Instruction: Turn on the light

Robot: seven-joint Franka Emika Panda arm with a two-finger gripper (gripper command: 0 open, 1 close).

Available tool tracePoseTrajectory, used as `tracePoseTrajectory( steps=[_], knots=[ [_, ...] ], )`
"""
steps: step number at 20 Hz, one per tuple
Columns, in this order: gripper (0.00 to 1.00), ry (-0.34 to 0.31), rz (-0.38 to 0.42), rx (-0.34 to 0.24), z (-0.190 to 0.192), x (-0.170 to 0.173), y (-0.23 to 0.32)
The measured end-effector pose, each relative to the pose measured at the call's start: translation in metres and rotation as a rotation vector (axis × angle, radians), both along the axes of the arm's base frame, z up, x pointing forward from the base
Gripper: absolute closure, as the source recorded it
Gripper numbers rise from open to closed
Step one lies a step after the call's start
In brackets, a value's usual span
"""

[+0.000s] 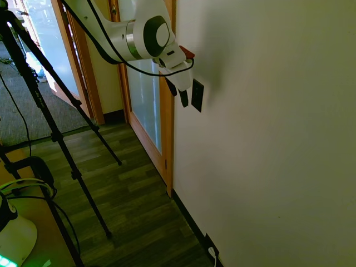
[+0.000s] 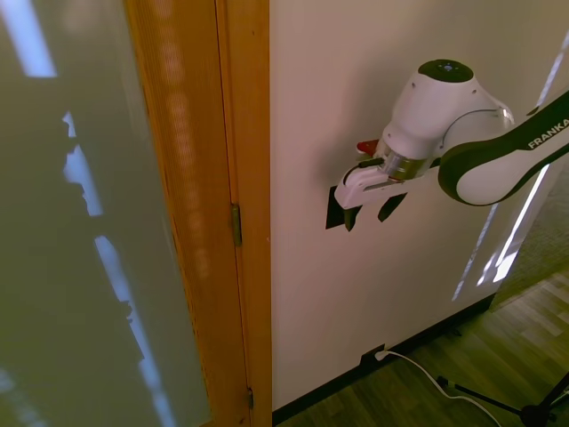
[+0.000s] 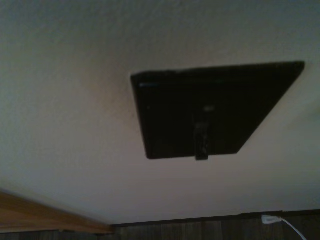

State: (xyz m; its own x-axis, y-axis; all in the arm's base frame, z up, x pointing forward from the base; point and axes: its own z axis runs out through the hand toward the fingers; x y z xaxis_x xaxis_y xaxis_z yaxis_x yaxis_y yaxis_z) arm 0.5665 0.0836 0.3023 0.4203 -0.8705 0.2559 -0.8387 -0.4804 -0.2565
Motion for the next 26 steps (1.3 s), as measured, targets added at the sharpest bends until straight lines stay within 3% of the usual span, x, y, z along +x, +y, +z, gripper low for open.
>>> tracePoseTrajectory(
  steps=[7,12,13,26],
  knots=[
    [0.00,-0.004,-0.017,0.011,-0.001,0.033,-0.007],
    [0.00,0.017,-0.012,0.020,-0.013,0.038,-0.002],
    [1.00,0.018,-0.011,0.021,-0.013,0.038,-0.002],
    [1.00,0.004,0.002,0.031,-0.010,0.047,-0.010]
  ],
)
